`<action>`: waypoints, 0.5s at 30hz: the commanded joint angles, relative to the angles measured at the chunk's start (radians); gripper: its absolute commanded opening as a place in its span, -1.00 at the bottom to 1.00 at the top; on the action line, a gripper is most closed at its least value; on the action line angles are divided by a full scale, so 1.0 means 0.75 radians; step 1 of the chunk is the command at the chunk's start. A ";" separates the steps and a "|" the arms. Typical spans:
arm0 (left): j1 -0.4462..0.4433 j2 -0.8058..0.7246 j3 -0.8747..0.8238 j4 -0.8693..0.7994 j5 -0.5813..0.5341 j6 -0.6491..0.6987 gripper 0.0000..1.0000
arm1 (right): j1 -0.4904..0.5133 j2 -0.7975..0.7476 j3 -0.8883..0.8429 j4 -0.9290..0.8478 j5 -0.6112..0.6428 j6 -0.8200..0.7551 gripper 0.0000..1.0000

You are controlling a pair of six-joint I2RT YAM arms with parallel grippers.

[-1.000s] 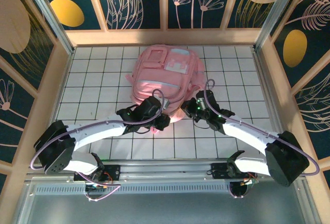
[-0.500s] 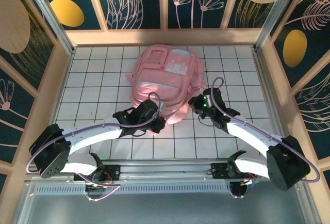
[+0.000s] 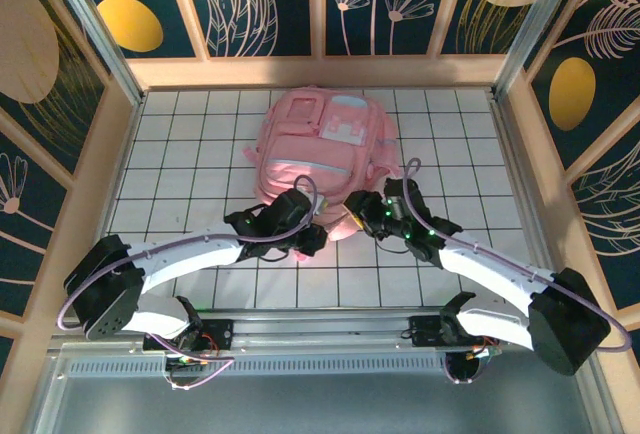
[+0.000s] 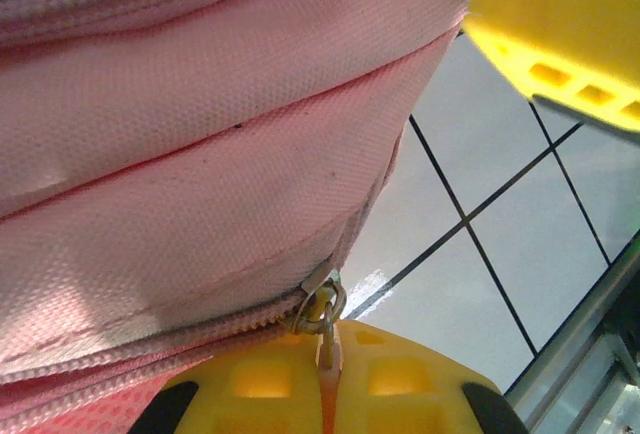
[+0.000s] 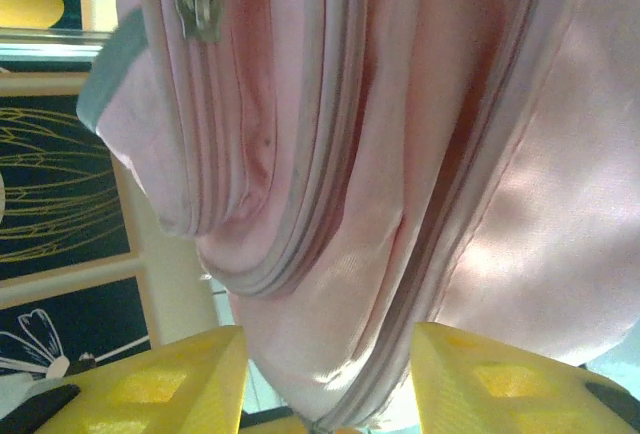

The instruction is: Pack the student bag

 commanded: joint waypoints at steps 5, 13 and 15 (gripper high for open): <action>-0.030 0.018 0.076 0.057 0.061 -0.005 -1.00 | 0.028 0.071 0.039 0.105 -0.036 0.087 -0.08; -0.032 0.001 0.075 0.024 0.029 0.002 -1.00 | 0.007 0.150 0.093 0.080 0.026 0.016 -0.84; -0.032 -0.011 0.063 0.007 0.006 0.006 -1.00 | -0.005 0.137 0.117 0.033 0.071 -0.027 -1.00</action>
